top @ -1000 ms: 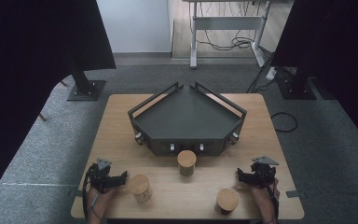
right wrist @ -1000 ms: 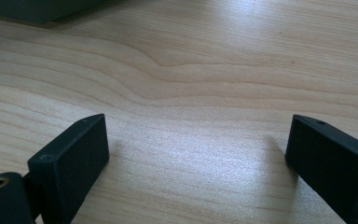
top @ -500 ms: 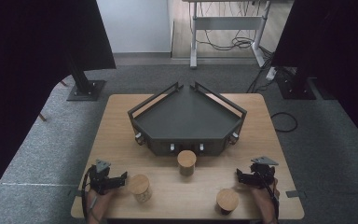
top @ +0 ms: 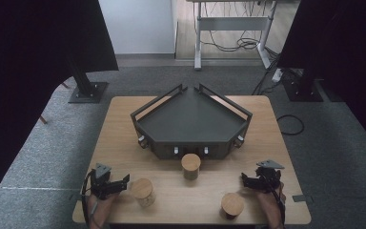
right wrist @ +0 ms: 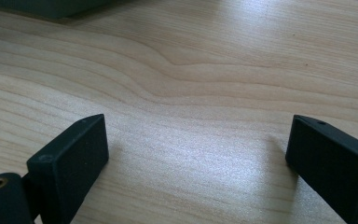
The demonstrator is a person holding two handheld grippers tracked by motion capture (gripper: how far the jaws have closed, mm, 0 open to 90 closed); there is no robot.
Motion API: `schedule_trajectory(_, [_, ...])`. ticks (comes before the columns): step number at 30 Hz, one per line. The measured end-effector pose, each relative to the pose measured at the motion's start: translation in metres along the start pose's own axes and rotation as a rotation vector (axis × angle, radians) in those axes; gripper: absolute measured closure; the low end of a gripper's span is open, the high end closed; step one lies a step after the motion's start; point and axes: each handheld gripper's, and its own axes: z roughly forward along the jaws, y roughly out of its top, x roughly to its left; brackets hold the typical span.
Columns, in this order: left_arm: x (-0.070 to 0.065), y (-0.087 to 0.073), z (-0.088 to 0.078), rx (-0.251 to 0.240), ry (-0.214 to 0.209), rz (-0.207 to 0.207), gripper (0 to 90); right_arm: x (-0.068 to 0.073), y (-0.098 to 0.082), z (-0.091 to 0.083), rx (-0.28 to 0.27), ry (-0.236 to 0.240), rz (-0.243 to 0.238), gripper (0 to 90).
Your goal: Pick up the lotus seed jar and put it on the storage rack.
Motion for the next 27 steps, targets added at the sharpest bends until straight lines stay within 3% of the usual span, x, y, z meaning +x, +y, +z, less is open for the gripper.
schedule_trajectory(27, [0.002,-0.010,-0.023,-0.134,-0.036,-0.004,6.6,-0.001,0.000,0.000,0.000,0.007,-0.005,5.1])
